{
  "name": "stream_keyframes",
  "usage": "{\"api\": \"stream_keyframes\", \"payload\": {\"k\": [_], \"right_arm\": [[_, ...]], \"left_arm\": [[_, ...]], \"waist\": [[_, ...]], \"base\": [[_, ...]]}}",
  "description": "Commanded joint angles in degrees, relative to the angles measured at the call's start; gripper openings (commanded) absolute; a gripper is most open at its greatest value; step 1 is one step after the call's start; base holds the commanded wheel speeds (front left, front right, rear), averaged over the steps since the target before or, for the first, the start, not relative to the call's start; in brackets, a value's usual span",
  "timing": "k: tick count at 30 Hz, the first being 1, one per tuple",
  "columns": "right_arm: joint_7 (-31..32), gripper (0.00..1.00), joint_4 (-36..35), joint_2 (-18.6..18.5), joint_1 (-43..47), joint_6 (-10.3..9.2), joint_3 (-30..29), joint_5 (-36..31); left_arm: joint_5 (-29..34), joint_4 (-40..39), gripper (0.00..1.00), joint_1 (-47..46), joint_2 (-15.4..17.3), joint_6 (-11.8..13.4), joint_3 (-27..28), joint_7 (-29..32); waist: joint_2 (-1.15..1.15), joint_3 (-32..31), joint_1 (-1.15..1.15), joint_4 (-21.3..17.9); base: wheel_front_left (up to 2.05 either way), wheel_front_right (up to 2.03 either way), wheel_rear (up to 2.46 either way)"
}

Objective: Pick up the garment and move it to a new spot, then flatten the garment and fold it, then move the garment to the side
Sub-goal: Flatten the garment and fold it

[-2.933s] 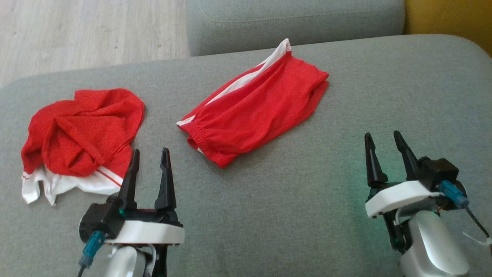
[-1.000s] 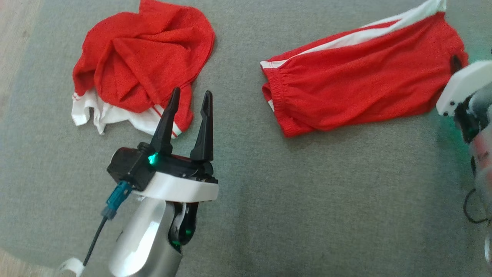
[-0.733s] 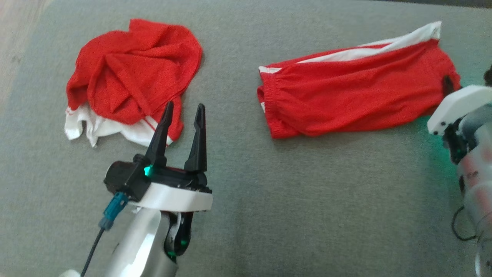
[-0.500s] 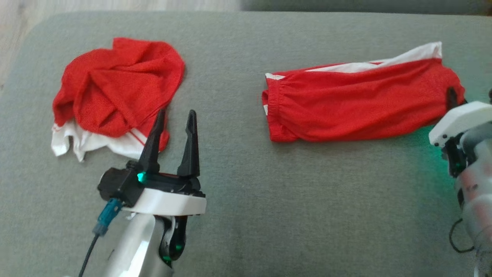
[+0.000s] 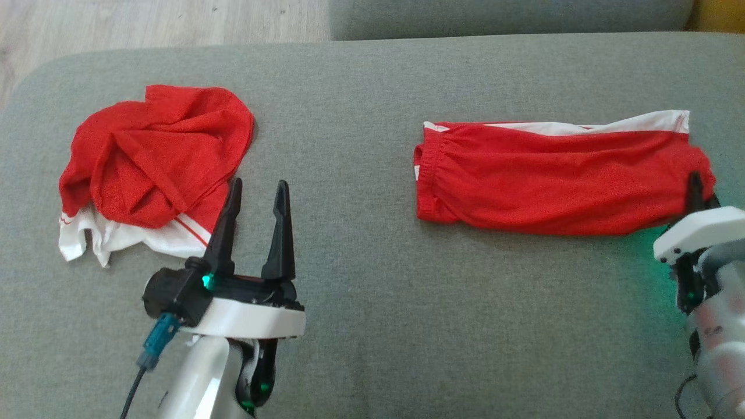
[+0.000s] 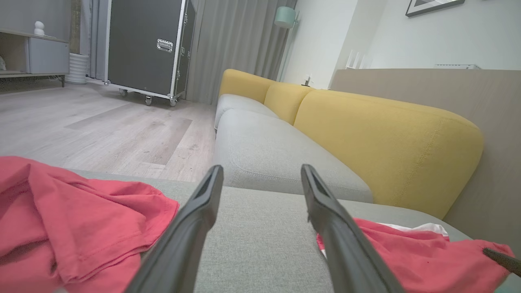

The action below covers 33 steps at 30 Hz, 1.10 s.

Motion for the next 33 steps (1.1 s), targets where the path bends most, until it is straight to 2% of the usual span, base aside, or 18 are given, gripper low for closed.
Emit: {"api": "stream_keyframes", "payload": {"k": [1, 9, 15, 20, 24, 27, 28, 33], "right_arm": [[-1.11, 0.0, -2.66, 0.2, -0.92, -0.05, 0.84, 0.24], [-2.02, 0.0, -8.16, 2.42, -1.38, -0.05, 0.94, -0.41], [-2.11, 0.0, -12.54, 7.73, -1.79, -0.05, 4.92, -0.85], [-1.35, 0.0, -13.99, 10.79, -2.0, -0.05, 10.04, 0.13], [-0.85, 0.0, -14.42, 11.6, -1.63, -0.05, 15.23, 2.07], [-0.5, 0.0, -15.51, 11.66, -0.56, -0.05, 21.86, 7.09], [-0.5, 0.0, -15.51, 11.66, -0.56, -0.05, 21.86, 7.09], [-0.88, 0.0, -15.38, 11.68, 0.71, -0.05, 29.77, 12.78]], "left_arm": [[0.3, -1.96, 1.0, -0.9, 0.51, -0.45, 1.72, -0.29], [0.64, -1.35, 1.0, -0.69, 0.51, -0.74, 1.89, -0.29], [0.74, -1.14, 1.0, 0.22, 0.51, -0.49, 1.91, -0.29], [0.85, -1.06, 1.0, 1.2, 0.51, -0.43, 2.25, -0.29], [0.85, -0.93, 1.0, 1.85, 0.51, -0.47, 2.23, -0.29], [0.87, -0.89, 1.0, 2.12, 0.51, -0.47, 2.08, -0.29], [0.87, -0.89, 1.0, 2.12, 0.51, -0.47, 2.08, -0.29], [0.99, -0.7, 1.0, 2.35, 0.51, -0.49, 1.97, -0.29]], "waist": [[0.0, 0.21, 0.01, 0.08], [0.0, -0.55, 0.01, 0.88], [0.0, -2.97, 0.01, 2.3], [0.0, -4.24, 0.01, 3.52], [0.0, -5.01, 0.01, 4.55], [0.0, -5.37, 0.01, 5.34], [0.0, -5.37, 0.01, 5.34], [0.0, -5.82, 0.01, 6.39]], "base": [[0.0, 0.0, 0.0], [0.0, 0.0, 0.0], [0.0, 0.0, 0.0], [0.0, 0.0, 0.0], [0.0, 0.0, 0.0], [0.0, 0.0, 0.0], [0.0, 0.0, 0.0], [0.0, 0.0, 0.0]]}}
